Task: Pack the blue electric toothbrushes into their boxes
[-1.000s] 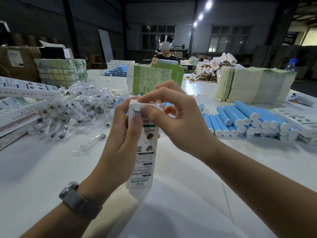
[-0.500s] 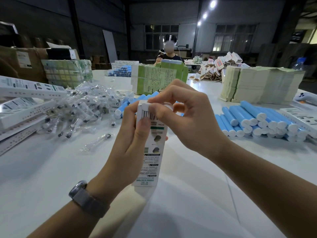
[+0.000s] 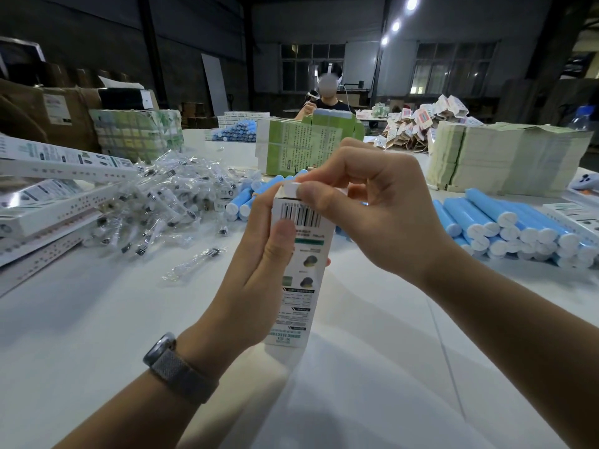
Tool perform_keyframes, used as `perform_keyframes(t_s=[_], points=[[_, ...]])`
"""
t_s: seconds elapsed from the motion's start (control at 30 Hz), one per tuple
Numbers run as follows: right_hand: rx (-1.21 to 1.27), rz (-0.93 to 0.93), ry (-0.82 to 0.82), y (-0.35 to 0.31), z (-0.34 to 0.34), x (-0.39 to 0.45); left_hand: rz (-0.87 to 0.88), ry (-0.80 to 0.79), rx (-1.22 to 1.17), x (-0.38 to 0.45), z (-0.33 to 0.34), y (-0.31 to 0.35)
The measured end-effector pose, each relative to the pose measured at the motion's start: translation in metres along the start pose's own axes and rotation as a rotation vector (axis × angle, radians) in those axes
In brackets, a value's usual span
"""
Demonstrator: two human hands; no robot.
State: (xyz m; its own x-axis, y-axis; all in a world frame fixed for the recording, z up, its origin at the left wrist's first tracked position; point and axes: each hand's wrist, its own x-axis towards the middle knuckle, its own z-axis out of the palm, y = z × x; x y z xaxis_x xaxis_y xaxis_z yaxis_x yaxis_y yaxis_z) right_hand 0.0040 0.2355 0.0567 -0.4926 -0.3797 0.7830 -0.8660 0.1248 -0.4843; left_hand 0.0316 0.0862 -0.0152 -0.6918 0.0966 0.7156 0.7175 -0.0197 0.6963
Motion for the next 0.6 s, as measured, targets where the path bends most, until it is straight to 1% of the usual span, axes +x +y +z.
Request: perform_keyframes(t_s=[0.2,0.37,0.43,0.53,0.6], points=[[0.147,0.084,-0.056,0.005,-0.005,0.003,0.022,0.004,0.046,-0.002,0.001,0.002],[0.417,0.158,-0.036,0.015,0.003,-0.003,0.083,0.004,0.108,-0.004,0.003,0.005],[0.378,0.117,0.023,0.016,0.008,-0.006,0.083,0.024,0.106,-0.003,0.003,0.005],[0.191,0.002,0.117,0.015,0.015,-0.011,0.079,0.05,0.052,-0.003,0.002,0.004],[0.06,-0.083,0.133,0.014,0.017,-0.014,0.08,0.054,0.025,-0.002,0.002,0.004]])
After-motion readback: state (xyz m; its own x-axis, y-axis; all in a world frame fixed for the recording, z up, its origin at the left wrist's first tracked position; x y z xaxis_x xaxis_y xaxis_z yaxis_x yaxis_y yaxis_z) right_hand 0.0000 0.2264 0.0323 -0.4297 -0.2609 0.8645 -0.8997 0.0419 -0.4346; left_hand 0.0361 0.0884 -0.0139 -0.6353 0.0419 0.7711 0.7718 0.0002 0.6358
